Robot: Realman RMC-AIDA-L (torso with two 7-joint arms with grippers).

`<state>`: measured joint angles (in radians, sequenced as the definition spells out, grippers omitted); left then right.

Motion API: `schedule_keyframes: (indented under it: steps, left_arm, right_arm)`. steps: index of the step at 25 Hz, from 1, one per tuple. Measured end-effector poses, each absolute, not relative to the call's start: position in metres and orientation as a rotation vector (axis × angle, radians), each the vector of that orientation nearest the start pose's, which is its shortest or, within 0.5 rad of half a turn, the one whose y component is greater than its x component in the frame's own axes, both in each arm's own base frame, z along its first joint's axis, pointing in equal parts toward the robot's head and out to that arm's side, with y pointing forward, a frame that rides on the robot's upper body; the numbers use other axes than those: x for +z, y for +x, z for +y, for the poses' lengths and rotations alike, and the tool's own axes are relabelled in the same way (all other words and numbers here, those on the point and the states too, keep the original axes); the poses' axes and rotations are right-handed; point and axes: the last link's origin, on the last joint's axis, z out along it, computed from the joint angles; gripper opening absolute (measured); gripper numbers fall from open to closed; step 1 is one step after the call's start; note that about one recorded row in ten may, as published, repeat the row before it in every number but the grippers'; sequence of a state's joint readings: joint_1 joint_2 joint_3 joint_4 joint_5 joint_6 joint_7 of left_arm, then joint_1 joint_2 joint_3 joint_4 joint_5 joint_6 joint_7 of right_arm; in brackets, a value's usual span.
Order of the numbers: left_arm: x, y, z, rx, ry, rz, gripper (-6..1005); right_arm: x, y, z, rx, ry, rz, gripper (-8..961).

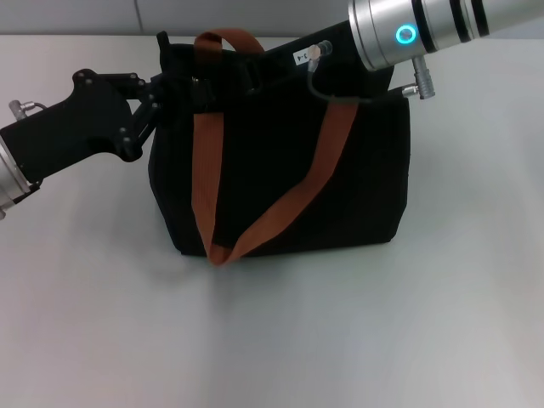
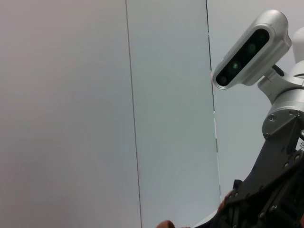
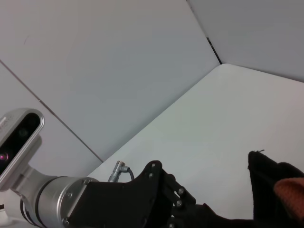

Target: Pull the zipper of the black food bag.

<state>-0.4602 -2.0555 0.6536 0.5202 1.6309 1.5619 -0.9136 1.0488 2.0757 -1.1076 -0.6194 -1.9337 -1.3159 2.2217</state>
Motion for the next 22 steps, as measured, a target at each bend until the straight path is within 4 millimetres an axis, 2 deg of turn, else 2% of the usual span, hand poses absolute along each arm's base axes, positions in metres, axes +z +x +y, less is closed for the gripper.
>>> schedule_keyframes:
  steps: [11,22]
  left_arm:
    - [0.027,-0.269,0.33,-0.962,-2.369,-0.251,39]
    - [0.032,-0.259,0.339,-1.013,-2.378,-0.294,41]
  right_arm:
    - [-0.052,0.059,0.414,0.466,-2.952,1.016,211]
    - [-0.05,0.055,0.415,0.462,-2.95,0.989,212]
